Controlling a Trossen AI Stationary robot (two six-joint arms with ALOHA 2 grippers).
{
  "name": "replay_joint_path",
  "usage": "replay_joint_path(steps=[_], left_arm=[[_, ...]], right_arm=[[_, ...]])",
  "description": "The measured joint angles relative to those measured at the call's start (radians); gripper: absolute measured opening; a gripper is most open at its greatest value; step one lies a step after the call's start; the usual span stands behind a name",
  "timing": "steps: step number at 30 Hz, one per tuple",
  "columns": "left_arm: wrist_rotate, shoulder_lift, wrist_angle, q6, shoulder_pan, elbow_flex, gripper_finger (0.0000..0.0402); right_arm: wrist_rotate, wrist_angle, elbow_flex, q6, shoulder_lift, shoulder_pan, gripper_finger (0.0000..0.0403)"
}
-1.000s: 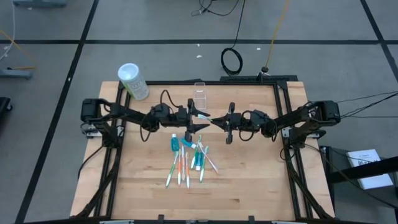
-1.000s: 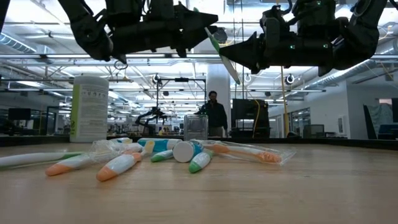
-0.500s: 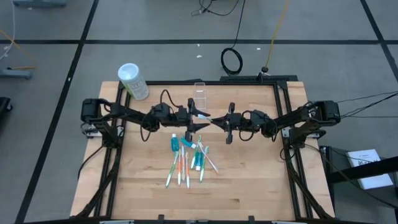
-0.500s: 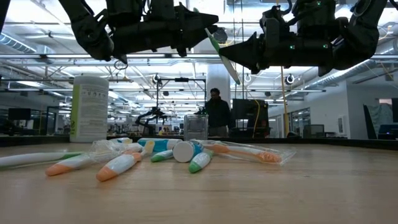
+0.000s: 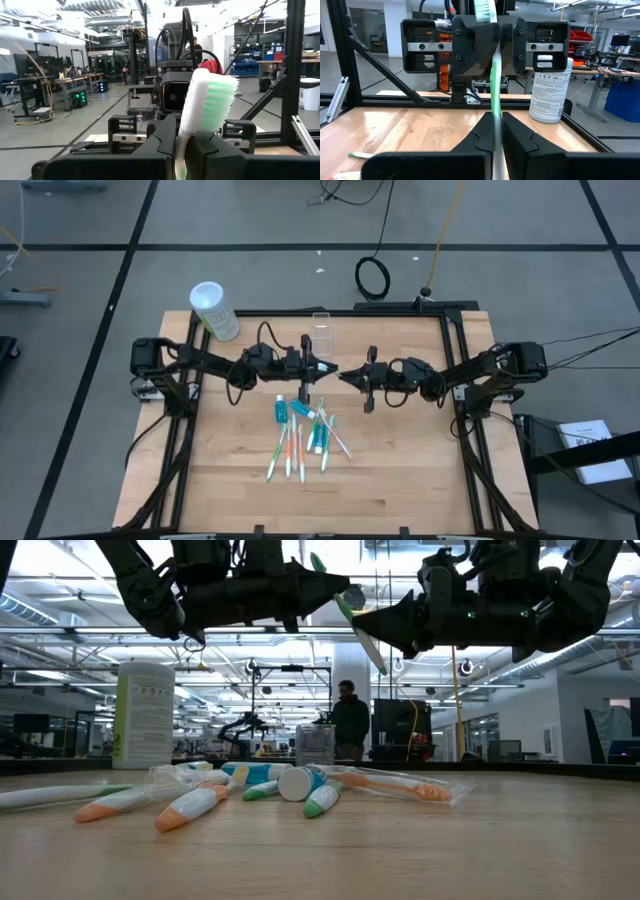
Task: Pick & Place toothbrushing station
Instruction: Put the green toothbrush into the transparent organizer
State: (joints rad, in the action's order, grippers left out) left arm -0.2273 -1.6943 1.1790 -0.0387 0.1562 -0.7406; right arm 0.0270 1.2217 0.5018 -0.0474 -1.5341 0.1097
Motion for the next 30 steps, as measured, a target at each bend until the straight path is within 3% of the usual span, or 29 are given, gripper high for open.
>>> replay_joint_path(steps=[4, 9, 14, 17, 22, 30], left_arm=[[0.018, 0.015, -0.011, 0.018, 0.015, 0.0, 0.0031], [0.02, 0.083, -0.045, 0.022, 0.067, 0.001, 0.0012], [0.115, 0.168, -0.173, 0.03, 0.136, 0.001, 0.0027], [0.17, 0.202, -0.311, 0.01, 0.192, -0.047, 0.0016], [0.166, 0.202, -0.604, -0.002, 0.287, -0.21, 0.0015], [0.121, 0.161, -0.685, 0.018, 0.433, -0.279, 0.0011]], right_arm=[[-0.006, 0.001, 0.0, 0.029, 0.0, 0.001, 0.0033], [-0.023, -0.006, 0.0, 0.072, 0.0, 0.002, 0.0088], [-0.054, -0.02, 0.002, 0.073, 0.0, 0.003, 0.0118], [-0.102, -0.045, 0.001, 0.075, 0.0, 0.003, 0.0127], [-0.123, -0.061, 0.0, 0.074, 0.0, 0.001, 0.0131], [-0.131, -0.071, 0.0, 0.071, 0.0, 0.001, 0.0128]])
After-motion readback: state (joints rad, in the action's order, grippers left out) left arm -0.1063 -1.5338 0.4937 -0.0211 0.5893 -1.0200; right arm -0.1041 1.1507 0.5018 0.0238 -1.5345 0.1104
